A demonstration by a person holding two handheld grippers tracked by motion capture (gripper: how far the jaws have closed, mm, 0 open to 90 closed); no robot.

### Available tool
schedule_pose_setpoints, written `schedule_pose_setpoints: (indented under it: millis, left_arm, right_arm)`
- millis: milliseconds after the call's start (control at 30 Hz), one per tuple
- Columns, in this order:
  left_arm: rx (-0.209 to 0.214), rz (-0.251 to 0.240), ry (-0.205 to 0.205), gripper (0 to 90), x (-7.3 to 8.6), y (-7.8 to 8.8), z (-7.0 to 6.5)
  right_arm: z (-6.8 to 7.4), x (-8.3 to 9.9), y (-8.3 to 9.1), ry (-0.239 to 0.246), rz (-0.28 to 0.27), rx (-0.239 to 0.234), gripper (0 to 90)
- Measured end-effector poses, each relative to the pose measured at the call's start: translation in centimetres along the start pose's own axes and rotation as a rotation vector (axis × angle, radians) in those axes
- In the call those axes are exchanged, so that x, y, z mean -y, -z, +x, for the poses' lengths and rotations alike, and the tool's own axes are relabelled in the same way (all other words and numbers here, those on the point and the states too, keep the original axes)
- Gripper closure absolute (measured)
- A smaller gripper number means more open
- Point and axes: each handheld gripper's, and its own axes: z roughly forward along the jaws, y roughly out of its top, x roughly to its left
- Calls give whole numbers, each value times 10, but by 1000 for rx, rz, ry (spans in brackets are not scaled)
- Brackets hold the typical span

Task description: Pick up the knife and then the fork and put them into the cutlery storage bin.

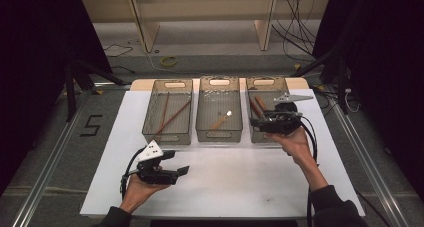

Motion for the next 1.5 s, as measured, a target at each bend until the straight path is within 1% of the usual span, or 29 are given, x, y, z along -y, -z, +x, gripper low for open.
schedule_pose_setpoints:
  millis: [67,233,300,333,467,600,667,800,867,933,1100,1167,1233,1300,1400,1500]
  left_arm:
    - [0,0,-1,196,0,0,0]
    - [1,2,0,196,0,1,0]
    - [-1,-4,9,196,1,2,1]
    - [0,-5,8,196,1,3,2]
    - [-3,-6,8,196,2,5,2]
    - [-3,-11,9,196,1,7,1]
    - [-2,-11,8,196,2,7,1]
    - [5,-15,9,196,2,9,-1]
    - [10,-16,14,196,3,9,-1]
    - [14,-12,12,196,3,8,-2]
    - [21,-9,10,196,3,7,-4]
    - [27,-7,12,196,3,6,-5]
    - [36,-9,19,195,4,6,-5]
    - [48,-14,28,195,4,5,-6]
    - [53,-12,29,195,4,5,-8]
    - [57,-8,28,193,4,5,-9]
  right_arm:
    - [5,7,2,7,5,-7,300]
    - [14,22,6,20,-7,-26,300]
    - [16,27,6,25,-9,-40,298]
    - [17,30,7,21,-15,-45,298]
    - [24,40,10,35,-27,-62,292]
    - [31,51,15,38,-49,-81,287]
    - [34,56,16,41,-58,-83,283]
    - [38,68,21,22,-79,-107,272]
    - [41,74,23,22,-77,-117,262]
    - [43,80,26,10,-82,-130,260]
    - [48,94,32,18,-89,-123,251]
    - [49,99,34,19,-91,-129,251]
    - [50,104,36,23,-96,-121,249]
    - [51,108,38,17,-95,-130,245]
    - [51,112,40,25,-105,-127,228]
    - [50,114,43,4,-113,-129,226]
